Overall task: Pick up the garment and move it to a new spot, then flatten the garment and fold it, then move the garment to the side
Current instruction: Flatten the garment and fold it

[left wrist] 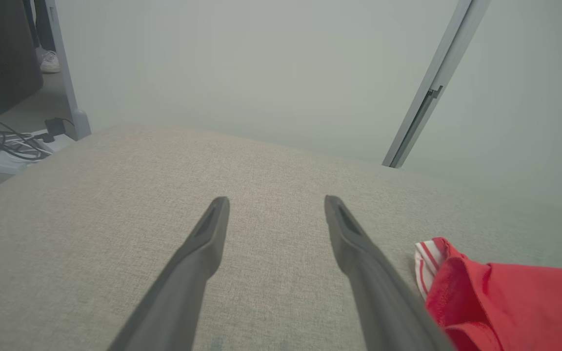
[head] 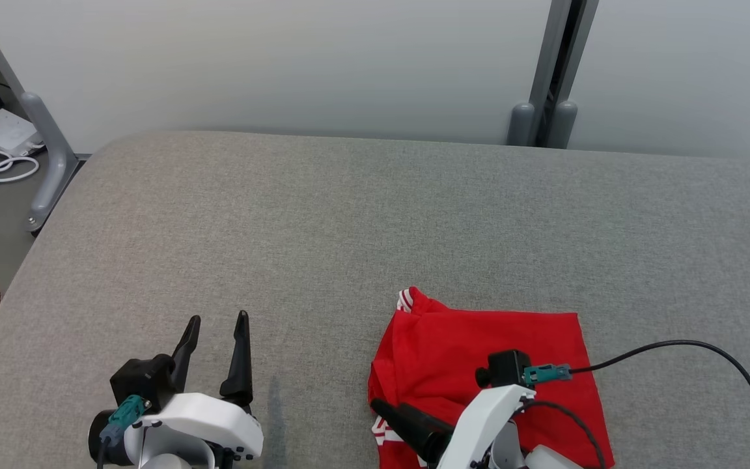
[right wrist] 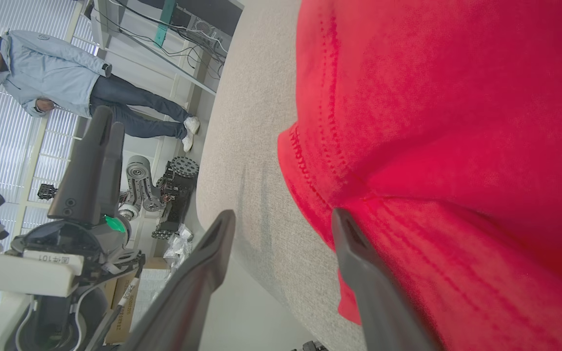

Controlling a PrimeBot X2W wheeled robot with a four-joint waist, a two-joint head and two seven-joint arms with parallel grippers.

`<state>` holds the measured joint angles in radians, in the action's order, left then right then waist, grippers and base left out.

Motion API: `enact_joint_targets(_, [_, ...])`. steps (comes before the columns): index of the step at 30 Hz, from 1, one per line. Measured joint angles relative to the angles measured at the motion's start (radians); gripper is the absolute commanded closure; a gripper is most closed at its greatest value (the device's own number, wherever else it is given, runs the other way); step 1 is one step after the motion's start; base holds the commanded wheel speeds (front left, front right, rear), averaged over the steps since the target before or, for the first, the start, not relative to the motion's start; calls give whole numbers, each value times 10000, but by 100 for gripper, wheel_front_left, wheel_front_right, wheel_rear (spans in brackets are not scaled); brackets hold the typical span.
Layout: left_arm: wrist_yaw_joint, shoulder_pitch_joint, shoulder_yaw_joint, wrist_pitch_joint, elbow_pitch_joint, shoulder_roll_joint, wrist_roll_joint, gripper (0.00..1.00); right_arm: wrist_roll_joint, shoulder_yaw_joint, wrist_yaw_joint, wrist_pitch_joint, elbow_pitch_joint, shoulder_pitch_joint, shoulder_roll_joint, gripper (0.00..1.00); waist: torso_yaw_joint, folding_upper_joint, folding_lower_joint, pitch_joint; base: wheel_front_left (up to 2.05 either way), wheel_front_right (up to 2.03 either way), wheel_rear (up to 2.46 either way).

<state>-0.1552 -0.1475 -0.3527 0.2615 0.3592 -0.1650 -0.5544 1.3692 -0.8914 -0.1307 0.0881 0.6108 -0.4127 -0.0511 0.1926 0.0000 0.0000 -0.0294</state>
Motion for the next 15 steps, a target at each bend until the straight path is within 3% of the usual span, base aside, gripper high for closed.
enact_joint_targets(9, [134, 81, 224, 0, 56, 115, 163, 0, -322, 635, 0, -468, -487, -151, -15, 0, -272, 0, 0, 72, 0, 0, 0])
enact_joint_targets(15, [186, 148, 334, 0, 86, 144, 255, 0, -474, 1620, 0, -546, -1058, -539, -589, 0, -521, 0, 0, 127, 0, 0, 0])
